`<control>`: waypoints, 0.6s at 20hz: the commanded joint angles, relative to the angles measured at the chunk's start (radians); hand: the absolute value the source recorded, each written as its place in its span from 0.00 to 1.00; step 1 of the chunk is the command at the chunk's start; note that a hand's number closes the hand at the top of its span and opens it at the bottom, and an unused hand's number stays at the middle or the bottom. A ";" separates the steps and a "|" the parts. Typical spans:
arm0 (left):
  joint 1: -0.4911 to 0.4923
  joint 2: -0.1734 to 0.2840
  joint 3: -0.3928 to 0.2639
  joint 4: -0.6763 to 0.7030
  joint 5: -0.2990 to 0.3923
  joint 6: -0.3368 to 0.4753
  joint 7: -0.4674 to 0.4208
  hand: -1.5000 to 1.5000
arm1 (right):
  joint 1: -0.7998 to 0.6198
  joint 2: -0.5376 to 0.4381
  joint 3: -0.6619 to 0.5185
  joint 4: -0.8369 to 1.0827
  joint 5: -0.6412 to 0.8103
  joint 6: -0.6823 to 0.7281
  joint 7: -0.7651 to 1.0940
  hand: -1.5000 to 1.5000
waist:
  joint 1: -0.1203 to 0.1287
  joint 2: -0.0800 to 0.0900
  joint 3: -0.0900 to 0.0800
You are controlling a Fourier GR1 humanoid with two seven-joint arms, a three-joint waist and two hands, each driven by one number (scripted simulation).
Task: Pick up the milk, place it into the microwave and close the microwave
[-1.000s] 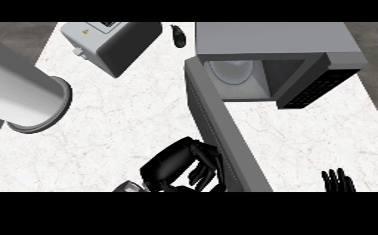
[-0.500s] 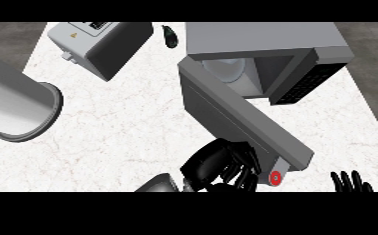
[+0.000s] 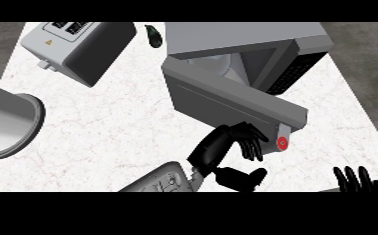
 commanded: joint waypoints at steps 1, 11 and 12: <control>-0.059 -0.011 -0.001 0.034 0.103 0.077 -0.057 0.00 | 0.001 -0.028 0.008 -0.072 -0.021 0.031 0.023 0.00 | -0.043 0.008 -0.002; -0.215 -0.011 0.121 0.182 0.259 0.180 -0.153 1.00 | 0.043 -0.091 0.022 -0.156 -0.096 0.089 0.083 0.00 | -0.102 0.030 -0.001; -0.228 -0.011 0.133 0.164 0.287 0.191 -0.164 1.00 | 0.039 -0.088 0.037 -0.166 -0.099 0.095 0.086 0.00 | -0.114 0.031 -0.002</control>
